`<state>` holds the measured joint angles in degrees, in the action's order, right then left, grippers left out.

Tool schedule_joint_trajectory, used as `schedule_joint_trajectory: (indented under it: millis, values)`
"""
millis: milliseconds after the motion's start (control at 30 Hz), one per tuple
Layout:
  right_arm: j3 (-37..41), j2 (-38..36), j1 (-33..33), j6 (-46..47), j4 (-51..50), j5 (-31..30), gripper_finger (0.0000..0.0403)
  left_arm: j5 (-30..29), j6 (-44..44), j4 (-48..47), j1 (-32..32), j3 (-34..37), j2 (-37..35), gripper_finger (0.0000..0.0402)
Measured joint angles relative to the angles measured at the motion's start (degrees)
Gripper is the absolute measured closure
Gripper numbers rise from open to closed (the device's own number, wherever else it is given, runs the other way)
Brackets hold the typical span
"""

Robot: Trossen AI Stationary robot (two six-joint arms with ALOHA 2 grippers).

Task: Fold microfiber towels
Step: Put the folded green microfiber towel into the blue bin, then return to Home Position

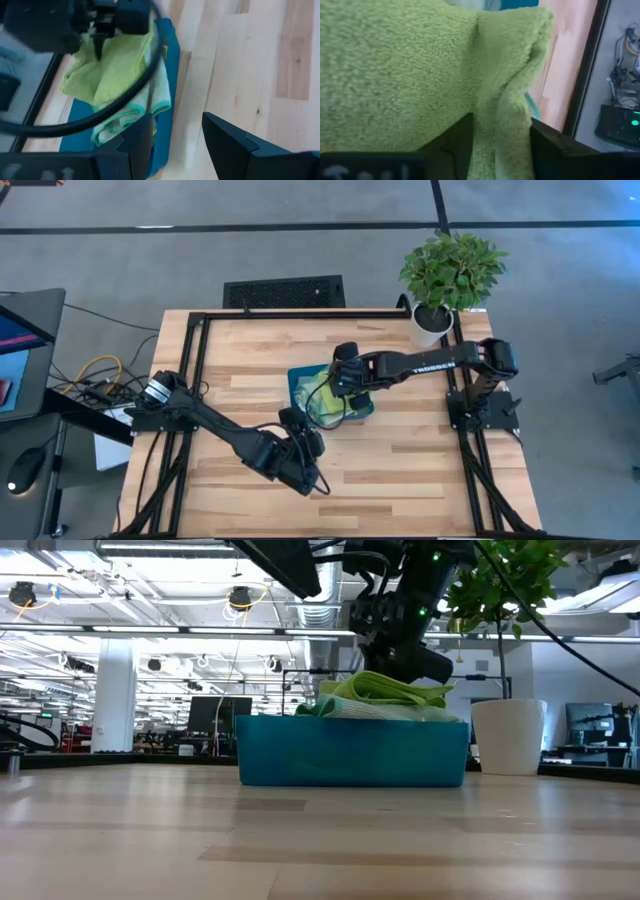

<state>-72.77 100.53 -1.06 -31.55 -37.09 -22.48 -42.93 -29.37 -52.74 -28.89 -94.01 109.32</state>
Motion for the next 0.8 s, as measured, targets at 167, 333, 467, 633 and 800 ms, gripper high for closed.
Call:
schedule_joint_trajectory:
  millis: [167, 333, 467, 633, 800]
  values:
    - [0.0, -1.1, 2.2, 0.0, -2.1, -0.5, 0.0188, 0.0, -2.8, -2.5, 0.5, 0.0, 0.0, 0.0236]
    - [0.0, -4.3, 5.3, 0.5, -2.8, -0.6, 0.0183, -0.5, -4.5, -4.8, 1.1, 0.0, -1.0, 0.0236]
    - [-0.1, -8.0, 7.9, 3.1, -4.1, -0.6, 0.0187, -4.1, -4.6, -6.4, 1.2, 0.0, -2.2, 0.0236]
    - [0.0, -12.9, 11.6, 9.2, -6.5, -1.5, 0.0207, -7.0, -2.5, -7.3, 1.2, 0.0, -4.6, 0.0248]
    - [0.0, -19.8, 15.8, 14.2, -8.4, -1.7, 0.0279, -10.5, 2.4, -8.0, 1.3, 0.0, -7.8, 0.0304]
